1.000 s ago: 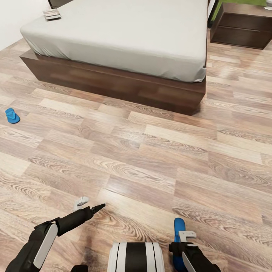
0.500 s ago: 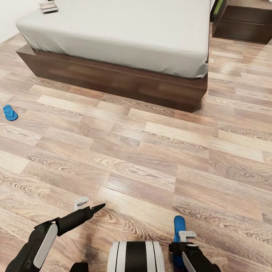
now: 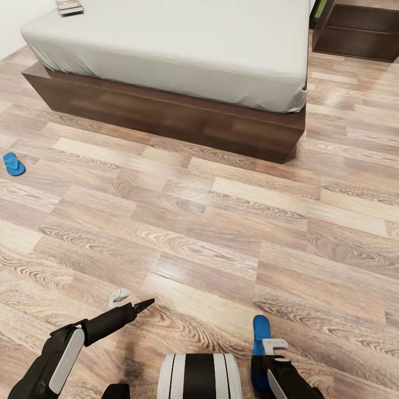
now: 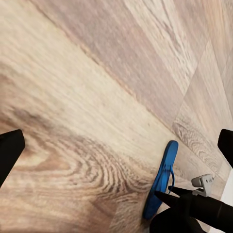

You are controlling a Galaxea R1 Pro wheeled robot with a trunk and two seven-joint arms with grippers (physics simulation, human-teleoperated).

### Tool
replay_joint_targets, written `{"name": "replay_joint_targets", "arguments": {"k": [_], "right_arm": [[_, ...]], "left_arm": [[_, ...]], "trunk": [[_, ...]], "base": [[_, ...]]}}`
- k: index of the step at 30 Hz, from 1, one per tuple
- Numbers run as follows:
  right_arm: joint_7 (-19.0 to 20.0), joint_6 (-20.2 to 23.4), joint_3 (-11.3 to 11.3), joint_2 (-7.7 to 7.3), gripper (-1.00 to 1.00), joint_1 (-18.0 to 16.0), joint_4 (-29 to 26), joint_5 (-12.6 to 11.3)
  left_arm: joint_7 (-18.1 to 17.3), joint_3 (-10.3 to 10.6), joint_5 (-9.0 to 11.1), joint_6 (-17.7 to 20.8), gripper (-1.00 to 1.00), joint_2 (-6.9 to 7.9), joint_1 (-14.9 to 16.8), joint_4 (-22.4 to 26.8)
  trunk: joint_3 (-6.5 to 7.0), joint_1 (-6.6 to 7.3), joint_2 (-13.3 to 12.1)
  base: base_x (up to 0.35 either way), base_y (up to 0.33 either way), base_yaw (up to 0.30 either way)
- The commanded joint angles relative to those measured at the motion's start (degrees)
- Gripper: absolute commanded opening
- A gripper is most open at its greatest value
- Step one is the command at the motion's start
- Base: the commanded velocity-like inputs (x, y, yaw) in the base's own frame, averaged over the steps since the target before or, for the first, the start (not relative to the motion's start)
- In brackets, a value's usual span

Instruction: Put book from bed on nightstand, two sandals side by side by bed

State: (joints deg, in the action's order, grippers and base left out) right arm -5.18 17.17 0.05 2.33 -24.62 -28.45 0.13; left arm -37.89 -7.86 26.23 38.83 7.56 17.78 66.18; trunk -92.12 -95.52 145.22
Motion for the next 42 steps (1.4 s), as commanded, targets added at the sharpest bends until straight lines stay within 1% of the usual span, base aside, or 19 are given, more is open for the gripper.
{"name": "replay_joint_targets", "arguments": {"k": [1,14,19,26,42], "right_arm": [[-0.2,0.3,0.0,0.00,-1.00,0.0,-0.1,-0.2],[-0.2,0.3,-0.2,-0.05,-1.00,0.0,-0.1,-0.2],[-0.2,0.3,-0.2,-0.05,-1.00,0.0,-0.1,-0.2],[-0.2,0.3,-0.2,-0.05,-1.00,0.0,-0.1,-0.2],[-0.2,0.3,-0.2,-0.05,-1.00,0.0,-0.2,-0.2]], "left_arm": [[-0.1,-0.1,0.2,0.4,1.00,0.00,0.0,0.0],[-0.1,-0.1,0.2,0.4,1.00,0.00,0.0,0.0],[-0.1,-0.1,0.2,0.5,1.00,0.00,0.0,0.0],[-0.1,-0.1,0.2,0.4,1.00,0.01,0.0,0.0],[-0.1,-0.1,0.2,0.5,1.00,0.00,0.0,0.0]], "trunk": [[-0.03,0.01,0.0],[-0.03,0.01,0.0],[1.08,0.14,-0.1],[1.08,0.14,-0.1],[4.62,0.55,-0.3]], "base": [[0.000,0.000,0.000],[0.000,0.000,0.000],[0.000,0.000,0.000],[0.000,0.000,0.000],[0.000,0.000,0.000]]}}
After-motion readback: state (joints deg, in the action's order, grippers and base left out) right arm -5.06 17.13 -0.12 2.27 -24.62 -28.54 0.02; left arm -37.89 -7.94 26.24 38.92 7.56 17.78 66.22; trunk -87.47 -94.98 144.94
